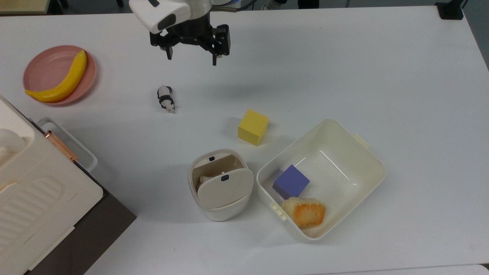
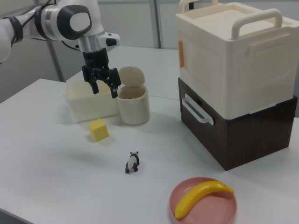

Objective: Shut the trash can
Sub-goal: 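Move the gripper over the open lid of the cream trash can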

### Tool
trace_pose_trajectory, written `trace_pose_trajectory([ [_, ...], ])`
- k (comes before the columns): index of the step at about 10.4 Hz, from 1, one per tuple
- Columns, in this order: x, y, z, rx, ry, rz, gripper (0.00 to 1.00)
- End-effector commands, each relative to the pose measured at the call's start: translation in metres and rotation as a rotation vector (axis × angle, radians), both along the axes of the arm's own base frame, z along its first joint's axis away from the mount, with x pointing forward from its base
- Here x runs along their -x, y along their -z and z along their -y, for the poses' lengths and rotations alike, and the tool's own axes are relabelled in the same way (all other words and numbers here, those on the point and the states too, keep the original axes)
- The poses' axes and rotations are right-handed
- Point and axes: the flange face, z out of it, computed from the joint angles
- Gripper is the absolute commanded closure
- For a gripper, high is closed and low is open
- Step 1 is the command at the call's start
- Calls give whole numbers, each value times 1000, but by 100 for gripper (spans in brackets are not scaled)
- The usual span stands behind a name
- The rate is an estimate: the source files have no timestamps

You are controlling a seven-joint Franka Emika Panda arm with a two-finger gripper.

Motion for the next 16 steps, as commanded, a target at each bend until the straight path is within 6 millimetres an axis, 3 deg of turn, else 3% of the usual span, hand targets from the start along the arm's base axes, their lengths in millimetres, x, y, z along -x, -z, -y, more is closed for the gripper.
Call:
trace_pose_trajectory([
  [1, 12, -13, 11, -22, -6, 8, 0],
  [9, -3, 6, 3, -15, -22, 35, 0],
  [12, -23, 19, -5, -50, -6, 114, 0],
  [13, -27, 23, -6, -52, -2, 130, 5],
  [14, -33, 31, -8, -52, -4, 138, 26],
  [16, -45, 31, -5, -79, 8, 210, 84],
])
